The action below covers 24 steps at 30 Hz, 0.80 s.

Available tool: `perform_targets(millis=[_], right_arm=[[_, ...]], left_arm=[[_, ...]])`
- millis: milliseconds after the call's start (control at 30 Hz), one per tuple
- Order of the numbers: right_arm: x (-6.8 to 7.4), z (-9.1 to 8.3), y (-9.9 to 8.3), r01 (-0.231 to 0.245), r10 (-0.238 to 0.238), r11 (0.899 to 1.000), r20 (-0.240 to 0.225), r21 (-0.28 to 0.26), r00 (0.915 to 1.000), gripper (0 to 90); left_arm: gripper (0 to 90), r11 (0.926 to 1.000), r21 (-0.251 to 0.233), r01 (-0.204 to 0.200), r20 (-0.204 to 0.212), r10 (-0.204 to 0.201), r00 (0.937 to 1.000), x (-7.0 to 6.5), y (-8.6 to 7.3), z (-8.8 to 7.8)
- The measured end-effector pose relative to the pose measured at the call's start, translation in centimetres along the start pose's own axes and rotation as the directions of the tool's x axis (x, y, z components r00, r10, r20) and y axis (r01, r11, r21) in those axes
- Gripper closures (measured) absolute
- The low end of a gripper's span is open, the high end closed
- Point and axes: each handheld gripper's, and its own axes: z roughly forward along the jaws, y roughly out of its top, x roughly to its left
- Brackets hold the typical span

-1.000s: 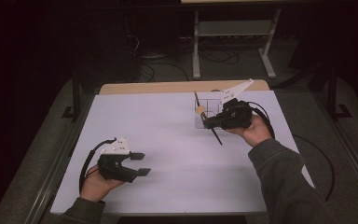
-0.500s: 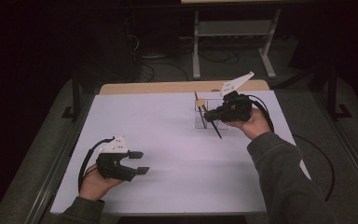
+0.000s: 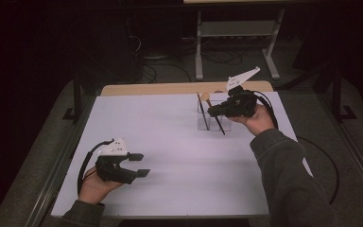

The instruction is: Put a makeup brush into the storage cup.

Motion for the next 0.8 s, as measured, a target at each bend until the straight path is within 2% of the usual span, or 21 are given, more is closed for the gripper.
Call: perform_targets(millis=[100, 800], right_arm=[[-0.3, 0.0, 0.2, -0.010, 0.010, 1.000, 0.003, 0.000, 0.9999, 82.5], [-2.6, -0.6, 1.3, -0.034, 0.035, 0.999, 0.046, -0.019, 0.9983, 82.4]], left_arm=[[38.3, 1.0000, -0.001, -0.008, -0.004, 0.008, 1.0000, 0.0, 0.0, -0.1], [38.1, 1.0000, -0.005, 0.005, -0.007, -0.005, 1.0000, 0.1, -0.2, -0.3]])
